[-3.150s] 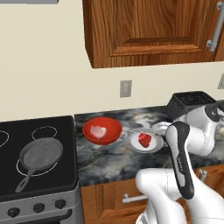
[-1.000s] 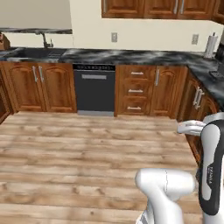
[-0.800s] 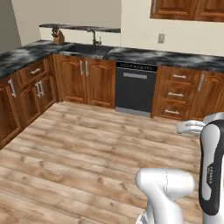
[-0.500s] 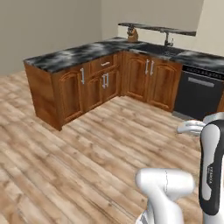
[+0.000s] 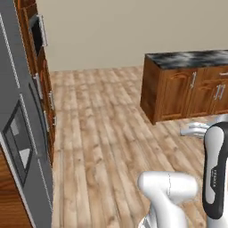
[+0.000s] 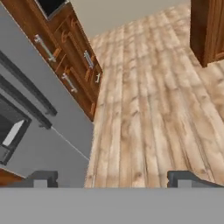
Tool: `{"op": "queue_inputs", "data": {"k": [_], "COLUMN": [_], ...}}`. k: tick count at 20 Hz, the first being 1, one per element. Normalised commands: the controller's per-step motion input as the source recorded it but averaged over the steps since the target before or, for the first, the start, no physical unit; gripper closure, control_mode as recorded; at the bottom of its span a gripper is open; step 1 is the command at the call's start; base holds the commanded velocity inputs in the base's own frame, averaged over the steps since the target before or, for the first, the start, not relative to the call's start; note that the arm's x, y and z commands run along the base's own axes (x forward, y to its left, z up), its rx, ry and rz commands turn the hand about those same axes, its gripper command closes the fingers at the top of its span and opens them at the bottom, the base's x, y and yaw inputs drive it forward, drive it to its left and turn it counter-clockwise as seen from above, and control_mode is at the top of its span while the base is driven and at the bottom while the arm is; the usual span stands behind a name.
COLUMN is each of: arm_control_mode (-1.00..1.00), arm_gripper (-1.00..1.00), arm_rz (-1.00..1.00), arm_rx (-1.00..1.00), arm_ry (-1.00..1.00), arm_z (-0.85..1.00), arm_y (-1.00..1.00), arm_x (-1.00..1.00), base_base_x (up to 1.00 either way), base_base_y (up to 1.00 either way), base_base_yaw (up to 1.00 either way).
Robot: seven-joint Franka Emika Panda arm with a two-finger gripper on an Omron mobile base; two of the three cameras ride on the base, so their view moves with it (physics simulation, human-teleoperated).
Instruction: Place one of the steaks on the plate and the other in the bowl. Then place the bowl in the fridge.
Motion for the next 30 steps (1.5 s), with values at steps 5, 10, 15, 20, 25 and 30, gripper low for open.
{"op": "queue_inputs", "data": {"k": [5,10,15,20,25,30], "arm_control_mode": [1.00,1.00,1.00,1.00,1.00,1.00], "arm_gripper": [-1.00,-1.00,-1.00,-1.00,-1.00,-1.00], "arm_rz": [0.00,0.00,0.00,0.00,0.00,0.00], "arm_rx": [0.00,0.00,0.00,0.00,0.00,0.00], "arm_ry": [0.00,0.00,0.00,0.00,0.00,0.00], "arm_z": [0.00,0.00,0.00,0.00,0.00,0.00], "arm_y": [0.00,0.00,0.00,0.00,0.00,0.00], "arm_x": [0.00,0.00,0.00,0.00,0.00,0.00], "base_base_x": [0.43,0.90,0.82,0.65,0.50,0.15], "base_base_y": [-0.05,-0.46,-0.53,-0.60,-0.60,-0.08], "base_base_yaw": [0.93,0.77,0.75,0.72,0.71,0.25]}}
